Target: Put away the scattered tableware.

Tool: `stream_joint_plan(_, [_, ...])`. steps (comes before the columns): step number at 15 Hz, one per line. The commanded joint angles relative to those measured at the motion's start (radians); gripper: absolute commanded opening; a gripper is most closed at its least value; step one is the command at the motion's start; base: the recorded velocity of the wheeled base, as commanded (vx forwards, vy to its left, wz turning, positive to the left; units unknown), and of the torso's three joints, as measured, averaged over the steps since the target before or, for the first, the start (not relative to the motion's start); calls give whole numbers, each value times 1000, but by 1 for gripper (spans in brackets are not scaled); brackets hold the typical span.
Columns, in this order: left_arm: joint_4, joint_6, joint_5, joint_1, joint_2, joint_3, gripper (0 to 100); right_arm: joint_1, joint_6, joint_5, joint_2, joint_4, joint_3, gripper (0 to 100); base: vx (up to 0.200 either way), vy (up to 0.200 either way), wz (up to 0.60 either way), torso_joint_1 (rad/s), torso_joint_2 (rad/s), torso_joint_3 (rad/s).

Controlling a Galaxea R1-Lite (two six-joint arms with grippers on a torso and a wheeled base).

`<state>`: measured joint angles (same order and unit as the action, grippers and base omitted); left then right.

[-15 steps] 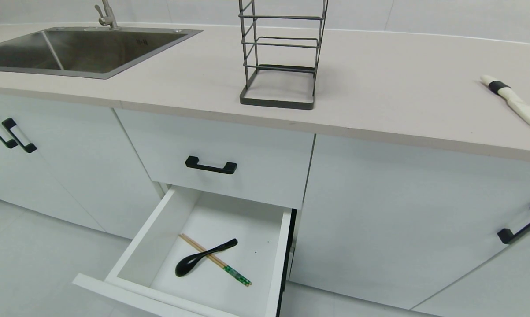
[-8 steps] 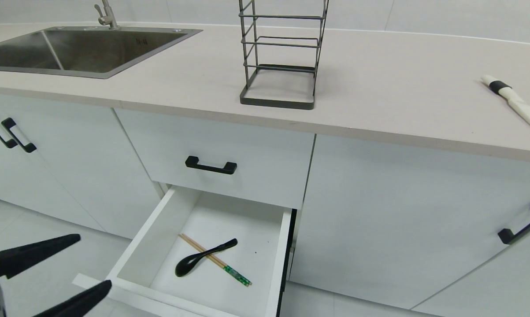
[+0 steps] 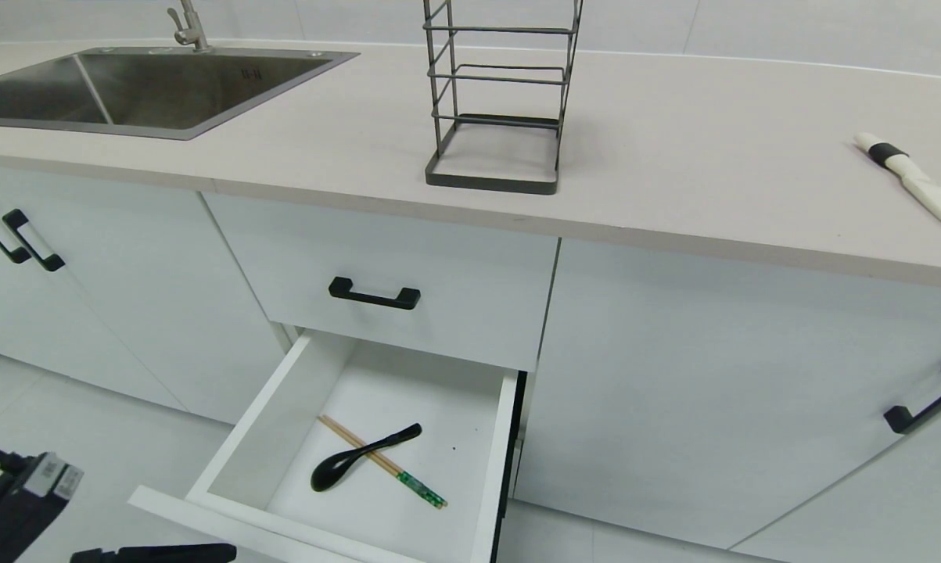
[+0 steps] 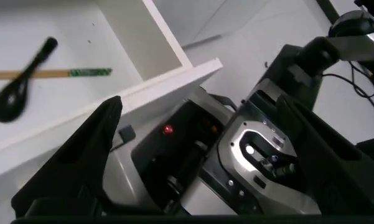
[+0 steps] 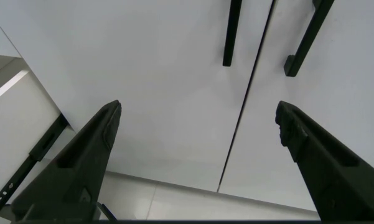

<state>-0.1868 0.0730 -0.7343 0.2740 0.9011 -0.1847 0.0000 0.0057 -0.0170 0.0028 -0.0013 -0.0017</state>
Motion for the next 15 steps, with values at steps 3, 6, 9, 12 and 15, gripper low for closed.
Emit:
stream_joint_plan(3, [4,16,50,30,229,42,100,0,0,0,2,0,0,100,0,0,0,0,0,0])
stream_joint_plan(6, [-5,16,216,116,320,37,100,0,0,0,2,0,0,100,0,0,0,0,0,0])
stream_joint_plan(9, [1,4,374,157,351,42,100,0,0,0,3,0,0,100,0,0,0,0,0,0])
stream_joint_plan(12, [-28,-5,519,174,404,22,100,0,0,0,2,0,0,100,0,0,0,0,0,0])
stream_joint_plan(15, [-69,-7,555,165,437,19,100,0,0,0,2,0,0,100,0,0,0,0,0,0])
